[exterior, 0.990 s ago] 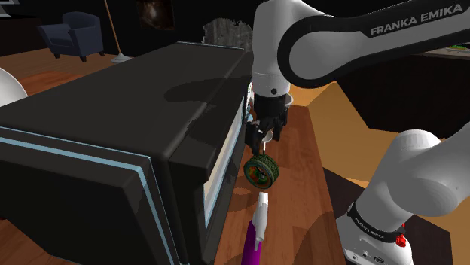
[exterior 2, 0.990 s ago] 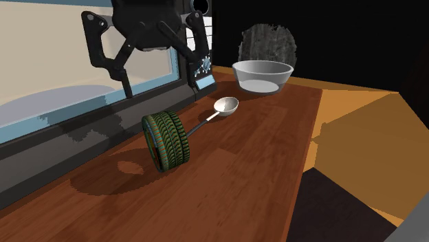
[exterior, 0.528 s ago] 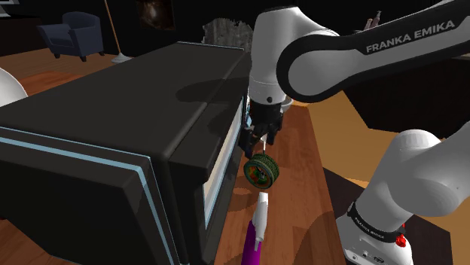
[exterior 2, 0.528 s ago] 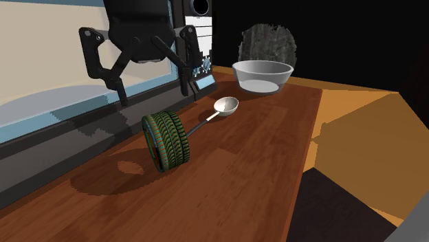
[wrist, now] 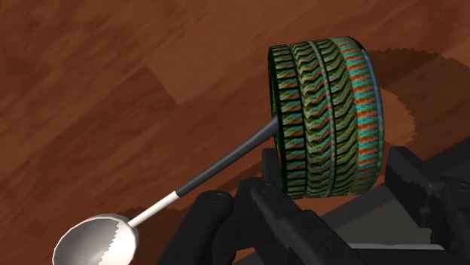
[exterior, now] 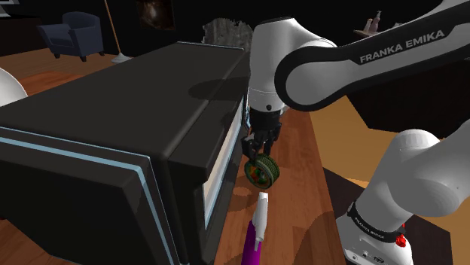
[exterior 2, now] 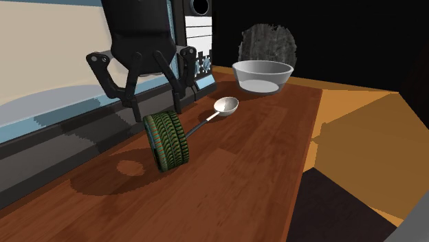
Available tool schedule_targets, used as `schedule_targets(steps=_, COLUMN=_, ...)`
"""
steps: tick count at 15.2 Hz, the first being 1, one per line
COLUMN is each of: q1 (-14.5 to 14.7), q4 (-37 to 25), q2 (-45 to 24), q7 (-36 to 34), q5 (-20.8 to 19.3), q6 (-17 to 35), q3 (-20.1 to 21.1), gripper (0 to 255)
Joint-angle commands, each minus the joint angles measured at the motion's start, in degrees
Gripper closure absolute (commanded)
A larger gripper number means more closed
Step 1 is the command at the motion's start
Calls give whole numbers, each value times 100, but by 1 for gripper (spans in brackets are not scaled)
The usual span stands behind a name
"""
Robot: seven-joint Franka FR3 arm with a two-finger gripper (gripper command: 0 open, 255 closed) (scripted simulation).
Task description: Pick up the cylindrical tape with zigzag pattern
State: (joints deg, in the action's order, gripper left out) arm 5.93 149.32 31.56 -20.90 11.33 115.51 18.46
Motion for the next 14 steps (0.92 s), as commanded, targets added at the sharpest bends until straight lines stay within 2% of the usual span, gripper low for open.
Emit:
schedule_targets(steps=1, q1=41, q4=101, q2=-54, q7=0, q5=16, q6=-53, q3=59, gripper=255)
schedule_targets(steps=4, q1=4, q4=15, q2=-191, q7=9, q5=-28, q6=-7, q3=51, gripper=255)
schedule_targets(steps=14, q1=-5, q4=-564, q2=92, q7=7, q5=-99, q6=-868, q3=-88, gripper=255)
